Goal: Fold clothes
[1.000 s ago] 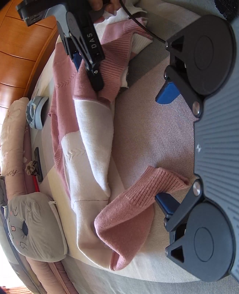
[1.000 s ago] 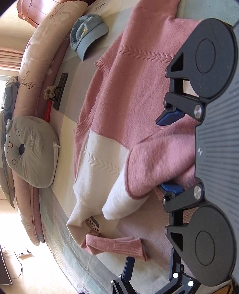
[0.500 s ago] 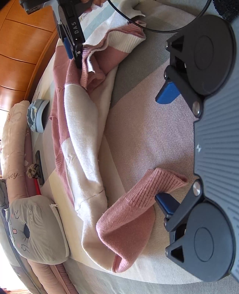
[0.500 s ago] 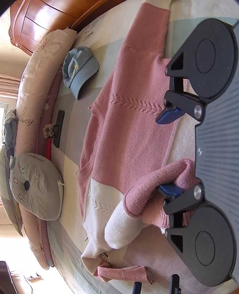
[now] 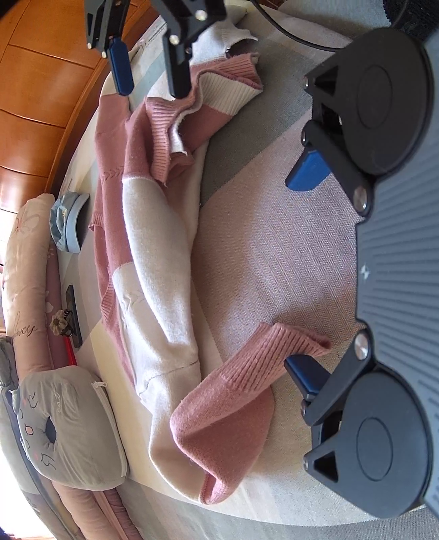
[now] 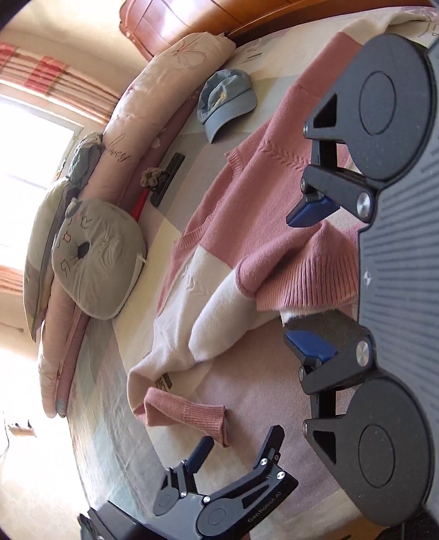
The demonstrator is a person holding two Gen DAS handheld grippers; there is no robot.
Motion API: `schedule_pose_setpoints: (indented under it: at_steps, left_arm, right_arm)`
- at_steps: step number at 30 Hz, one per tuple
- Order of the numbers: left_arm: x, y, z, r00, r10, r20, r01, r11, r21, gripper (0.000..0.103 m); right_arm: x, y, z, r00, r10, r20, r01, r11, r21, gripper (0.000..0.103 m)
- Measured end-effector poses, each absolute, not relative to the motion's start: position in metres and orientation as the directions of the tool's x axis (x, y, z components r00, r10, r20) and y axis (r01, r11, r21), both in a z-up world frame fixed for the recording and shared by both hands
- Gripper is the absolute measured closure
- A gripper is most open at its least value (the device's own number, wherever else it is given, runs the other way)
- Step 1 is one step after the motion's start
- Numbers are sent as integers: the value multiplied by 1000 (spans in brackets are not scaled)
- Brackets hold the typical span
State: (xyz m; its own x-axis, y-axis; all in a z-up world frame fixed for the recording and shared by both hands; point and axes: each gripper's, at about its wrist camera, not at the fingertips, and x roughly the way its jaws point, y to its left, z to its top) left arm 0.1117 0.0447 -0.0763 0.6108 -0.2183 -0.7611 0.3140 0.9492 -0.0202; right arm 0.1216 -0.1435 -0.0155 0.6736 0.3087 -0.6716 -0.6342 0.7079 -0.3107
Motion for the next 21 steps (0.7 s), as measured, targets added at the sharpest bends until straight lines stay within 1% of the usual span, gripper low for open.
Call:
schedule_pose_setpoints:
  at_steps: [2,4,6,7,9,13,17,21]
  left_arm:
    - [109,45,-75,613,-215,-760,313,949,-16,0]
    - [105,46,-73,617,-213,-758,310,951,-14,0]
    - [101,49,-71,621,-212,-755,305,952,-17,0]
    - [99,50,-70,622,-211,-754,301,954,-18,0]
    - [97,53,-71,624,-203,-755,290,957,-17,0]
    - [95,53,-71,622,-194,-759,280,960,-16,0]
    - [89,50,-65,634,-199,-747,286,958,-12,0]
    - [76,53,-60,642,-184,-745,277,961,1,0]
  right_arm:
    - [119,-125,-32,691,263,-673,-646,643,-412,32]
    - [121,-114,-52,727,187,-661,-630,564,-534,40]
    - [124,-107,-69,756,117,-644,-608,491,-624,68]
    - [125,-108,-71,758,103,-644,-602,489,-631,72]
    - [125,-113,-65,743,122,-658,-612,523,-594,88]
    - [119,-128,-38,706,211,-676,-627,631,-457,90]
    - [112,-140,-15,603,363,-710,-677,703,-217,90]
    - [100,-145,0,508,516,-690,-719,695,-9,90]
